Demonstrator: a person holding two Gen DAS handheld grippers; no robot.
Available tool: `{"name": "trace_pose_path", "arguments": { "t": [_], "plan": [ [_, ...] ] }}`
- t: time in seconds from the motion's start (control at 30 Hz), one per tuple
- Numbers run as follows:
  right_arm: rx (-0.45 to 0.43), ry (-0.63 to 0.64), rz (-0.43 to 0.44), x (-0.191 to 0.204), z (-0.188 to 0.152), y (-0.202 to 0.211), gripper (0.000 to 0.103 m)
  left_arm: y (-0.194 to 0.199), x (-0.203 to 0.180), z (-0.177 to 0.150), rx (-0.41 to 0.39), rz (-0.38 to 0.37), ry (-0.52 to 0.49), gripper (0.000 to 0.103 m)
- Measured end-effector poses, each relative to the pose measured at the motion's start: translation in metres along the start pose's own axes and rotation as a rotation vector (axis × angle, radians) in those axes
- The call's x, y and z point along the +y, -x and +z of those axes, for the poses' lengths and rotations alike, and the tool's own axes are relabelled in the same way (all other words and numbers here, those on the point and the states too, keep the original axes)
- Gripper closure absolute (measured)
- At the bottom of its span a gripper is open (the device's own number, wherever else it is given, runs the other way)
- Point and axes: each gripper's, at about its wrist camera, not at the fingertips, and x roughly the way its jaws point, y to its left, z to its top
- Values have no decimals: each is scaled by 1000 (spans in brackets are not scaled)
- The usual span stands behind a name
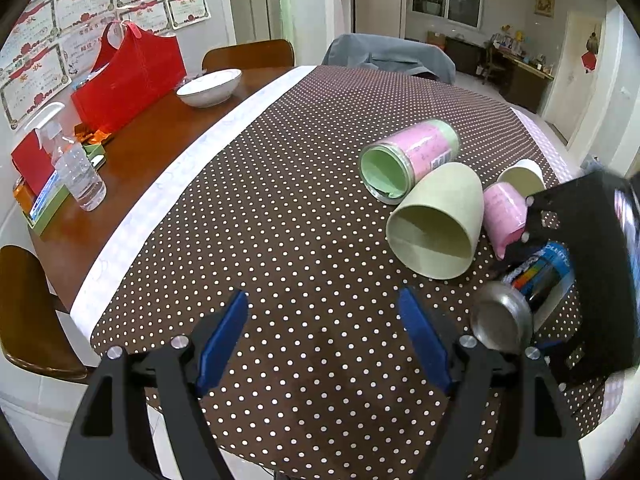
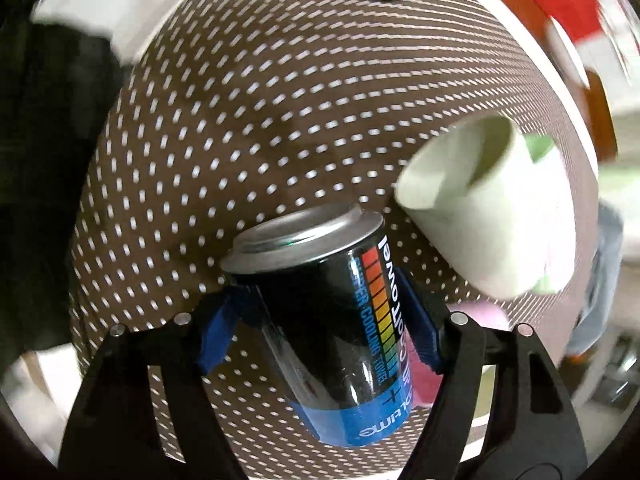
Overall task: Flip cup upside down
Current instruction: 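Lift and rotate the can with the right tool, silver bottom upward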
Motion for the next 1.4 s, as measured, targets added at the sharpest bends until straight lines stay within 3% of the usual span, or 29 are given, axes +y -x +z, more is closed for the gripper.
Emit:
{"name": "trace_pose_path", "arguments": {
  "t": [0.5, 0.77, 1.0, 1.4],
  "plan": [
    [-456, -799, 90, -59, -82, 65, 34, 16, -4, 4, -51, -47, -61, 26],
    [-689, -1035, 21, -42, -98, 85, 34, 24, -6, 5, -72, -60, -83, 26],
    [-723, -1058, -76, -13, -77, 75, 34, 29, -7, 6, -85, -63, -88, 26],
    [-590, -1051, -145, -4, -55, 41, 34, 27, 4, 3, -75, -51, -60, 26]
  ]
}}
